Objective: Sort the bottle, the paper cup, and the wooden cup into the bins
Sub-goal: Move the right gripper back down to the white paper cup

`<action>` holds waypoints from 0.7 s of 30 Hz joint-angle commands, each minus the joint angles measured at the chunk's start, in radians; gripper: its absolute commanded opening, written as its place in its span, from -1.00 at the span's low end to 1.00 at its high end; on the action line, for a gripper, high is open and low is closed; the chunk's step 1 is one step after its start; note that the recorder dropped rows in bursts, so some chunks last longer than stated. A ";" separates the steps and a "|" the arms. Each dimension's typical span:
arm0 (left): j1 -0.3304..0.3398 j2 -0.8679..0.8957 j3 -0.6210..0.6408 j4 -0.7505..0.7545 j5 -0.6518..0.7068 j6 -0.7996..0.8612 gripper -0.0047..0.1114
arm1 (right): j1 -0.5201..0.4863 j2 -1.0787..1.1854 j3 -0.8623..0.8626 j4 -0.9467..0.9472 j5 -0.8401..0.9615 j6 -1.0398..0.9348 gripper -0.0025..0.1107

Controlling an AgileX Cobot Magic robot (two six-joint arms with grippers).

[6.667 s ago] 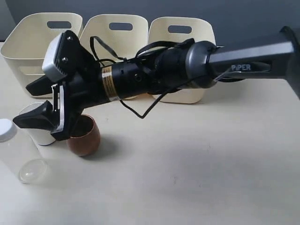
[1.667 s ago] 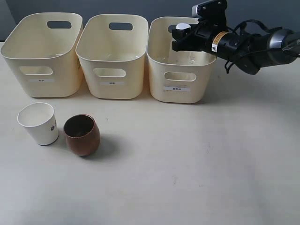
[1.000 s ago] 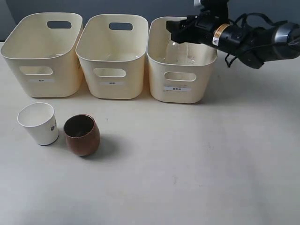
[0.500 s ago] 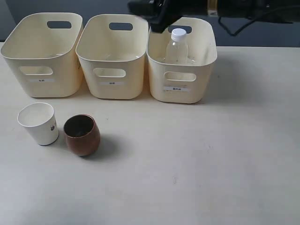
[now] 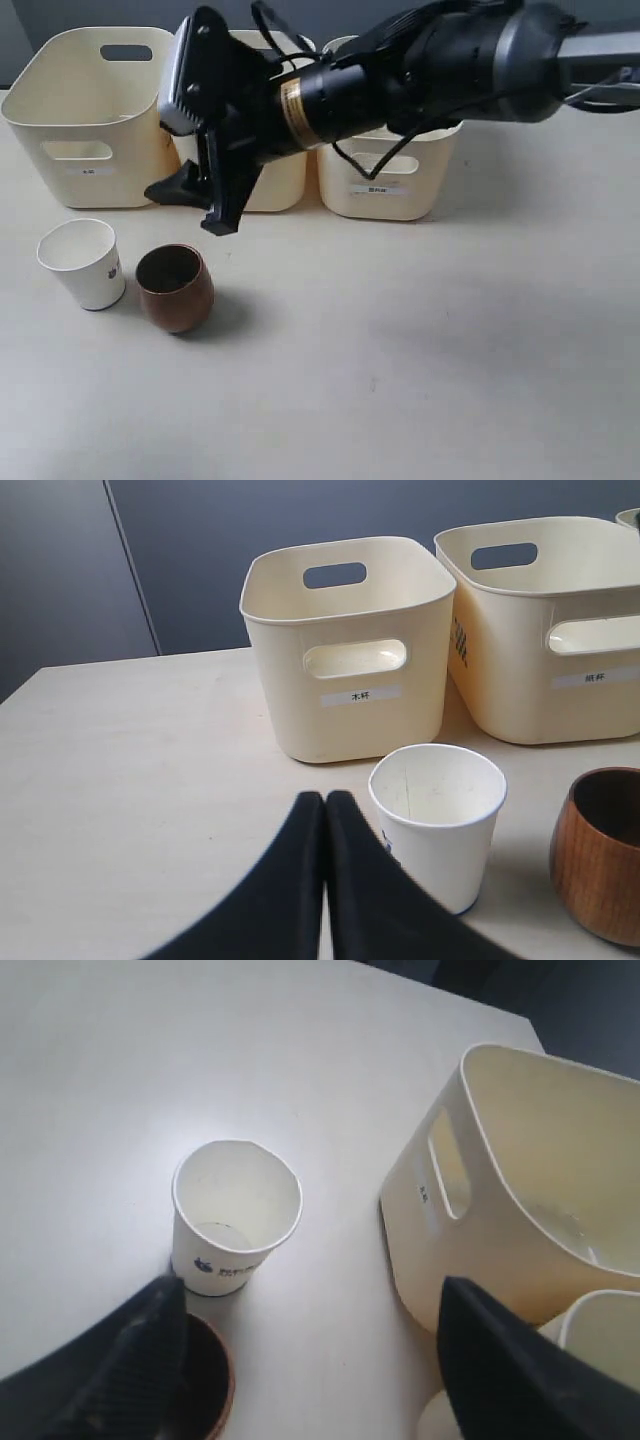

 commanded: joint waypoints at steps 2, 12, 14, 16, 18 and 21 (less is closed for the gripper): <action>-0.003 -0.003 -0.001 -0.006 -0.010 -0.003 -0.92 | 0.044 0.104 -0.119 0.002 0.033 -0.024 0.24; -0.003 -0.003 -0.001 -0.006 -0.010 -0.003 -0.92 | 0.120 0.282 -0.317 0.002 -0.029 0.014 0.24; -0.003 -0.003 -0.001 -0.006 -0.010 -0.003 -0.92 | 0.138 0.319 -0.344 0.002 -0.030 0.014 0.24; -0.003 -0.003 -0.001 -0.006 -0.010 -0.003 -0.92 | 0.150 0.350 -0.361 0.002 -0.025 0.014 0.24; -0.003 -0.003 -0.001 -0.006 -0.010 -0.003 -0.92 | 0.155 0.373 -0.368 0.002 -0.025 0.012 0.24; -0.003 -0.003 -0.001 -0.006 -0.010 -0.003 -0.92 | 0.160 0.399 -0.368 0.002 -0.038 0.014 0.24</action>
